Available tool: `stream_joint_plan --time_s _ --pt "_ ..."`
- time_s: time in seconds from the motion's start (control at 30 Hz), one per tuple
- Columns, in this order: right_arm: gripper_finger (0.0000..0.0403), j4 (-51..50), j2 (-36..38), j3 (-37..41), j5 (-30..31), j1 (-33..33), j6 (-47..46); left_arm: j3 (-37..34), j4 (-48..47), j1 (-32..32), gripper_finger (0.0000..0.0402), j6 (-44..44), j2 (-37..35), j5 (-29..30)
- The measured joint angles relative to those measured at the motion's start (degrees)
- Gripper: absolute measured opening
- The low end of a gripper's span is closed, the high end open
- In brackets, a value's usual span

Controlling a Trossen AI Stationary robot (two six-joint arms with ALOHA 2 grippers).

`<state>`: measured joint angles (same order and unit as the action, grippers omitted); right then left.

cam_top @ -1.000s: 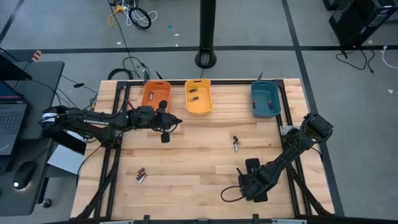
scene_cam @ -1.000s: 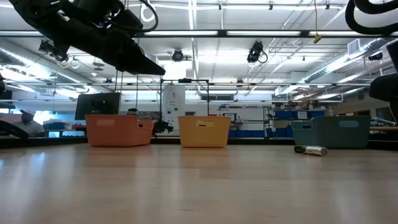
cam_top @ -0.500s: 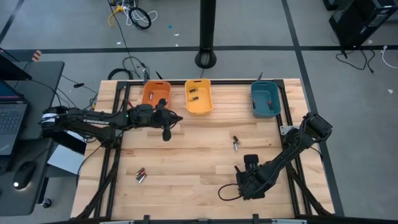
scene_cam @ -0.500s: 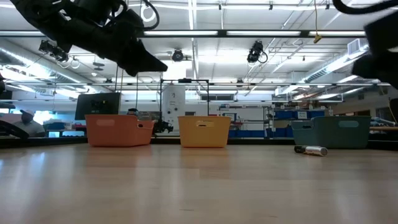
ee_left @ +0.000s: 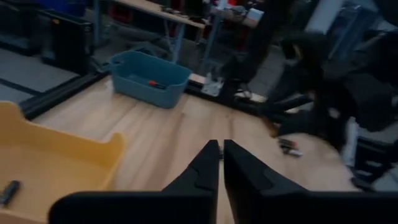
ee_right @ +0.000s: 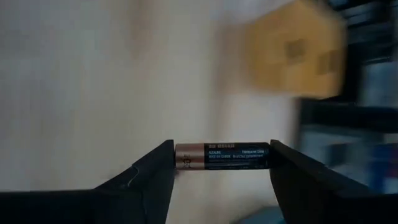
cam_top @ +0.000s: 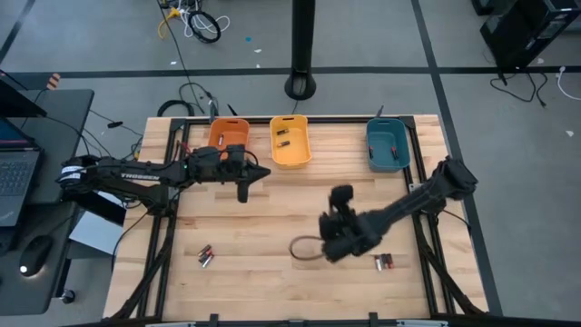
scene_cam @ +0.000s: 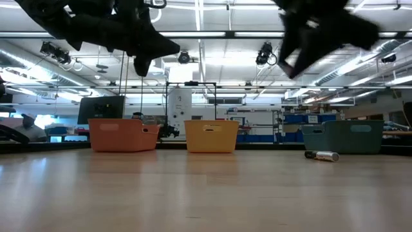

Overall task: Sort batteries
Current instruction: Put the black battery into the yellow bin

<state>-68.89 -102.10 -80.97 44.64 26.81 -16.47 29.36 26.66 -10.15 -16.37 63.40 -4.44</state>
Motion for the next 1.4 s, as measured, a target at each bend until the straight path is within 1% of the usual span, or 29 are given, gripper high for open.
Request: stream_joint_plan --time_s 0.1,0.2,0.33,0.47,0.53,0.6,0.67,0.77,0.83,1.0,1.17,1.23,1.4 --pt "0.0232 2.4 0.0 -2.8 8.0 -3.1 6.5 0.0 0.7 0.0 0.0059 -1.8 0.0 -1.9" --pt "0.0232 7.8 0.0 -5.2 12.5 -5.5 14.8 0.0 2.7 0.0 0.0094 -3.5 0.0 -2.0" --pt "0.0232 19.7 0.0 -6.9 13.8 -7.9 27.2 0.0 5.2 0.0 0.0144 -4.1 0.5 -1.8" --pt "0.0232 30.9 0.0 -7.1 13.9 -9.0 38.6 0.0 7.1 0.0 0.0185 -6.9 2.3 -2.6" --pt "0.0232 35.3 0.0 -7.1 13.8 -9.4 43.3 0.0 8.3 0.0 0.0201 -8.3 3.6 -3.1" --pt "0.0232 39.0 0.0 -7.1 12.3 -9.8 46.2 0.0 11.2 0.0 0.0213 -9.5 5.3 -4.1" --pt "0.0232 41.5 0.0 -7.1 11.0 -10.0 48.2 0.0 14.5 0.0 0.0222 -10.4 6.8 -5.6" --pt "0.0232 43.2 0.0 -7.1 10.5 -10.1 50.3 0.0 20.2 0.0 0.0228 -11.5 8.5 -7.7" --pt "0.0232 43.6 0.0 -7.1 10.4 -10.1 50.7 0.4 22.2 0.0 0.0229 -11.6 9.2 -8.8" --pt "0.0233 44.0 0.0 -7.1 9.7 -10.2 50.8 3.4 21.2 0.2 0.0229 -9.6 10.9 -10.5" --pt "0.0233 45.1 0.0 -7.1 9.5 -10.2 51.0 6.4 21.0 0.9 0.023 -8.8 14.4 -14.3" --pt "0.0233 45.2 0.0 -7.1 9.4 -10.2 51.2 7.7 21.1 1.5 0.023 -8.0 16.1 -14.9" --pt "0.0233 45.3 0.0 -7.1 9.3 -10.3 51.1 9.6 21.2 1.7 0.0228 -7.9 18.6 -18.1"
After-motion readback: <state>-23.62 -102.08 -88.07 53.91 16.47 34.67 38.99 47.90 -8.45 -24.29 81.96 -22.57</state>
